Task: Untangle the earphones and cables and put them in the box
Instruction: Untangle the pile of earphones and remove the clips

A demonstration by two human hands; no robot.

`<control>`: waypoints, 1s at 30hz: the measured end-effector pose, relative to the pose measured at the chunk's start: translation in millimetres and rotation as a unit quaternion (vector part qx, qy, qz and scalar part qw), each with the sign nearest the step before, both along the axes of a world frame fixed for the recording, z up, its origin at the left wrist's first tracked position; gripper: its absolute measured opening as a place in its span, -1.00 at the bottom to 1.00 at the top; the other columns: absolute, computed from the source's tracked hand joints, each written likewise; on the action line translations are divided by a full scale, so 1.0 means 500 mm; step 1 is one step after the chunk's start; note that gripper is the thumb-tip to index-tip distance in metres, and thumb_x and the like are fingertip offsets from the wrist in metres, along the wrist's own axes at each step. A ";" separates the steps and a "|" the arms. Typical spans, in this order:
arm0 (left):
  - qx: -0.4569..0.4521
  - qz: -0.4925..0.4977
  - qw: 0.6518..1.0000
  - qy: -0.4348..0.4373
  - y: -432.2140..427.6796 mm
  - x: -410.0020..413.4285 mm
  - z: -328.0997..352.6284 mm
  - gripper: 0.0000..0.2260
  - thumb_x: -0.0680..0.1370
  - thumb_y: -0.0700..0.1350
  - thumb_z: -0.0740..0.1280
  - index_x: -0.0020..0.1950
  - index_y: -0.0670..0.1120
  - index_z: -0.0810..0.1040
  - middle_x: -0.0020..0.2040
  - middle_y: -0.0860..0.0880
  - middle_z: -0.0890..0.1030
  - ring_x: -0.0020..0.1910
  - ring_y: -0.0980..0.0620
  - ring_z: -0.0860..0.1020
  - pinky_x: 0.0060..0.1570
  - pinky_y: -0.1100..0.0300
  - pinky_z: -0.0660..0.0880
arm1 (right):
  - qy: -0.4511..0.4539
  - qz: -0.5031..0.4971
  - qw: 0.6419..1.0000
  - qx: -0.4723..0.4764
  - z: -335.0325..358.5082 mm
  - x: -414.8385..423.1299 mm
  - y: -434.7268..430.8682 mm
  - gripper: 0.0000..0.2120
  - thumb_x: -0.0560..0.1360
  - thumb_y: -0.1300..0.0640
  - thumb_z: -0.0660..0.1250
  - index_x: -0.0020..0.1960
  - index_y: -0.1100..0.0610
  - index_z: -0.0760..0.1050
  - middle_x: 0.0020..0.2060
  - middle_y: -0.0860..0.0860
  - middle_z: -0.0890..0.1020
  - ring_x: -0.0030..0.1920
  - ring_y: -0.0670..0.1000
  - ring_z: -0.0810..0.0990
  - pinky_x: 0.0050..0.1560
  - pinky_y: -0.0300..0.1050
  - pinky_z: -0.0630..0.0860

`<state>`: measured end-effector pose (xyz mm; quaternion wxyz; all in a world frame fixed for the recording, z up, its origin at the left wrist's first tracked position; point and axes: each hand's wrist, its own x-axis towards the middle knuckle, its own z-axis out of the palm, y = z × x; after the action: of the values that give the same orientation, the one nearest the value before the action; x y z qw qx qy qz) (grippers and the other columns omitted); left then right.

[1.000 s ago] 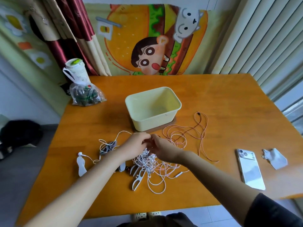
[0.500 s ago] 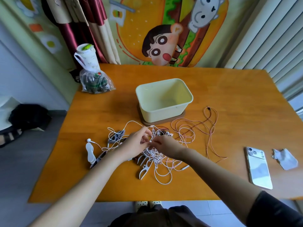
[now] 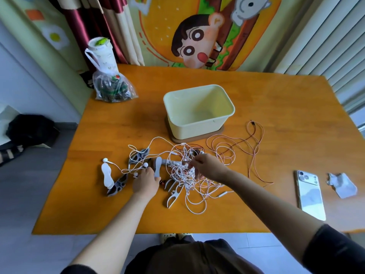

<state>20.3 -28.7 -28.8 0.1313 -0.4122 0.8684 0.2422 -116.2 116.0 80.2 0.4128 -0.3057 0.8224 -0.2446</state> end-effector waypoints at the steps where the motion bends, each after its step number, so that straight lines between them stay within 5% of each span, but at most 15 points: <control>1: -0.002 0.008 1.000 -0.002 0.001 -0.003 -0.004 -0.78 0.61 -0.01 0.23 0.10 -0.15 0.45 0.13 -0.11 0.52 0.08 -0.10 0.52 -0.12 0.13 0.40 | -0.002 0.006 1.000 0.003 0.001 0.000 0.000 -0.73 0.63 0.15 0.10 0.04 0.24 0.53 -0.36 -0.05 0.55 -0.35 -0.16 0.55 -0.27 -0.38 0.50; 6: 0.020 0.083 0.995 0.056 0.016 -0.016 -0.013 -0.86 0.59 -0.11 0.28 -0.03 -0.19 0.49 0.09 -0.17 0.42 -0.10 -0.09 0.47 -0.09 0.13 0.44 | -0.015 0.022 0.999 0.023 -0.001 -0.004 0.001 -0.74 0.62 0.15 0.12 0.06 0.27 0.54 -0.37 -0.05 0.52 -0.39 -0.17 0.52 -0.34 -0.39 0.44; 11: 0.058 0.129 0.976 0.163 0.023 -0.028 0.002 -0.74 0.60 -0.21 0.25 -0.26 -0.08 0.29 -0.16 -0.10 0.50 -0.25 -0.02 0.50 -0.40 0.30 0.30 | 0.001 0.033 0.999 0.042 -0.012 -0.015 0.008 -0.73 0.63 0.14 0.12 0.10 0.26 0.54 -0.37 -0.05 0.50 -0.40 -0.15 0.50 -0.37 -0.37 0.42; 15: 0.117 0.172 0.941 0.266 0.032 -0.053 0.047 -0.80 0.60 -0.21 0.26 -0.21 -0.09 0.34 -0.17 -0.09 0.57 -0.17 -0.09 0.61 -0.30 0.19 0.50 | 0.066 0.070 0.995 0.023 0.012 -0.046 0.009 -0.78 0.62 0.18 0.14 0.07 0.21 0.55 -0.35 -0.11 0.51 -0.38 -0.15 0.54 -0.24 -0.26 0.53; 18: 0.115 0.162 0.920 0.338 0.054 -0.083 0.097 -0.89 0.55 -0.21 0.34 -0.11 -0.15 0.41 -0.19 0.04 0.52 -0.21 0.12 0.53 -0.34 0.48 0.42 | 0.124 0.025 0.986 -0.108 0.068 -0.064 -0.010 -0.81 0.62 0.14 0.14 -0.05 0.12 0.52 -0.40 -0.06 0.55 -0.42 -0.12 0.55 -0.28 -0.23 0.53; 21: 0.145 0.145 0.898 0.390 0.086 -0.114 0.135 -0.86 0.53 -0.21 0.37 -0.09 -0.12 0.40 -0.14 0.07 0.54 -0.16 0.06 0.58 -0.35 0.46 0.44 | 0.113 -0.032 0.968 -0.221 0.107 -0.070 -0.026 -0.83 0.61 0.18 0.14 -0.05 0.12 0.50 -0.44 -0.05 0.55 -0.50 -0.19 0.51 -0.39 -0.38 0.45; 25: 0.136 0.128 0.877 0.443 0.126 -0.148 0.176 -0.79 0.51 -0.19 0.41 -0.04 -0.11 0.37 -0.18 0.05 0.55 -0.25 0.16 0.55 -0.33 0.31 0.44 | 0.135 -0.049 0.972 -0.185 0.090 -0.070 -0.008 -0.85 0.60 0.20 0.17 0.00 0.16 0.52 -0.41 0.01 0.61 -0.46 -0.11 0.55 -0.36 -0.26 0.50; 30: 0.247 0.160 0.841 0.454 0.160 -0.173 0.197 -0.70 0.42 -0.28 0.48 0.06 -0.09 0.47 -0.10 0.10 0.63 -0.14 0.16 0.64 -0.20 0.33 0.52 | 0.143 -0.090 0.973 -0.156 0.052 -0.077 0.047 -0.92 0.58 0.15 0.21 -0.02 0.14 0.46 -0.35 0.09 0.65 -0.40 0.02 0.62 -0.24 -0.04 0.58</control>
<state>-66.0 51.4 69.8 -0.2212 -0.3432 0.6641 0.6263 -154.9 139.5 106.2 0.2144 -0.3229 0.8487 -0.3599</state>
